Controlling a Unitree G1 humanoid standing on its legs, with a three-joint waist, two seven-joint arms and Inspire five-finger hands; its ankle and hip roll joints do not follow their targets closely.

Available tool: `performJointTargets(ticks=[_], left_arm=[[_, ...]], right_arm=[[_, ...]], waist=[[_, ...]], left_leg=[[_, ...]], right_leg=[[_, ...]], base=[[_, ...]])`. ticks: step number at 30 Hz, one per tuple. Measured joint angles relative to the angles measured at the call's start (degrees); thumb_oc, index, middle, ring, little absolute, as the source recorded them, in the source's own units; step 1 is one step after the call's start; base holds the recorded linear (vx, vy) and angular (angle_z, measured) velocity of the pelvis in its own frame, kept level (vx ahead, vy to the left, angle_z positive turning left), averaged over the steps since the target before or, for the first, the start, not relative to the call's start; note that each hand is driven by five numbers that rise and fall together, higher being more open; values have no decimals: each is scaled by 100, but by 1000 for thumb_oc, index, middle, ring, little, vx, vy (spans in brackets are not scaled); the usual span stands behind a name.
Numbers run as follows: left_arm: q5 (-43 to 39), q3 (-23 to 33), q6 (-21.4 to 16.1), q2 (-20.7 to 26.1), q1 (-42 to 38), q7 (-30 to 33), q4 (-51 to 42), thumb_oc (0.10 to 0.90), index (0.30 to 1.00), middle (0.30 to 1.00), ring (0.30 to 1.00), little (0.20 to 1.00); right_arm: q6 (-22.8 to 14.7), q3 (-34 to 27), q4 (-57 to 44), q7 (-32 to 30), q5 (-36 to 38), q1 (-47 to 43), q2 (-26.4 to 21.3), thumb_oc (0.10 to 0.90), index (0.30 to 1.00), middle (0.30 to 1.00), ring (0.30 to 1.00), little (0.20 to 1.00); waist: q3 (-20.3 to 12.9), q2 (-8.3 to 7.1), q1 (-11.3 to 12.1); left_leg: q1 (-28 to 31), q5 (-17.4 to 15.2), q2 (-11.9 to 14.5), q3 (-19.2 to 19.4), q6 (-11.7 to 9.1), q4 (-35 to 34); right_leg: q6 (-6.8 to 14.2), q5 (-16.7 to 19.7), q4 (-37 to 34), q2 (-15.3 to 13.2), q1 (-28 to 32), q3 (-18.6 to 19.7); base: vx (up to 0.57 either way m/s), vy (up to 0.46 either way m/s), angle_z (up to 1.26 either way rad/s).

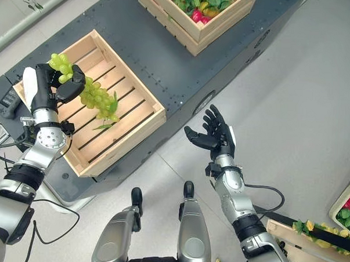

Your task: Pick up the fruits from the basket on one side to the basket on the other side

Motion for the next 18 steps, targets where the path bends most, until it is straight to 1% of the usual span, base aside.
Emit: performJointTargets(ticks=[2, 5, 6, 8, 10, 11, 13, 15, 17, 18], left_arm=[[-3, 232, -8, 0, 158, -9, -145, 400, 300, 300, 300, 300], [5, 546, -7, 6, 276, -28, -297, 400, 300, 300, 300, 300], [2, 566, -7, 8, 279, -33, -324, 400, 300, 300, 300, 300], [1, 586, -6, 14, 276, -64, -474, 400, 300, 300, 300, 300], [3, 608, -8, 13, 288, -186, -634, 400, 300, 300, 300, 300], [3, 609, -59, 13, 298, -202, -695, 400, 300, 300, 300, 300], [0, 616, -122, 18, 291, -237, -761, 400, 300, 300, 300, 300], [-28, 618, -147, 20, 283, -433, -813, 400, 300, 300, 300, 300], [-142, 617, -227, 23, 286, -648, -813, 400, 300, 300, 300, 300], [-193, 617, -239, 27, 286, -711, -815, 400, 300, 300, 300, 300]], right_arm=[[0, -177, -201, 70, -7, 284, -2, 800, 900, 900, 900, 900], [28, -246, -244, 232, -7, 409, -15, 800, 900, 900, 900, 900], [41, -291, -272, 325, -7, 451, -15, 800, 900, 900, 900, 900], [50, -393, -423, 455, -8, 482, -20, 800, 900, 900, 900, 900], [122, -395, -524, 581, -19, 449, -20, 800, 900, 900, 900, 900], [123, -397, -662, 648, -49, 455, -33, 800, 900, 900, 900, 900], [123, -401, -843, 743, -161, 415, -42, 800, 900, 900, 900, 900], [181, -386, -959, 919, -176, 352, -52, 800, 900, 900, 900, 900], [201, -377, -1093, 1028, -175, 338, -88, 800, 900, 900, 900, 900], [203, -374, -1106, 1062, -176, 325, -93, 800, 900, 900, 900, 900]], waist=[[-24, 70, 17], [-43, 100, 8], [-69, 131, 13], [-118, 204, 14], [-153, 229, 16], [-274, 250, 15], [-397, 294, 11], [-410, 305, 12], [-639, 333, 20], [-701, 332, 22]], left_leg=[[263, 17, 5, 17, 11, -195], [612, 56, 6, 52, 22, -469], [753, 62, 6, 63, 25, -568], [840, 62, 3, 59, 26, -625], [1120, 86, 11, 49, 39, -808], [1144, 86, 12, 51, 39, -868], [1169, 90, 8, 59, 43, -940], [1412, 94, 12, 58, 41, -1045], [1457, 98, 20, 50, 42, -1194], [1460, 98, 19, 51, 42, -1208]], right_leg=[[15, 0, -187, 5, 258, -24], [58, 28, -426, 13, 592, -35], [66, 33, -517, 21, 725, -38], [97, 57, -658, 12, 865, -67], [103, 62, -812, 32, 1140, -136], [104, 62, -888, 32, 1174, -149], [127, 82, -990, 32, 1212, -153], [145, 120, -1197, 45, 1522, -177], [164, 157, -1377, 64, 1584, -194], [167, 178, -1441, 64, 1607, -194]], base=[[145, -9, -1], [165, -14, -2], [94, -12, -1], [155, -30, 5], [144, -38, 4], [115, -41, 0], [132, -77, 0], [92, -85, 2], [57, -69, 3], [56, -72, 1]])
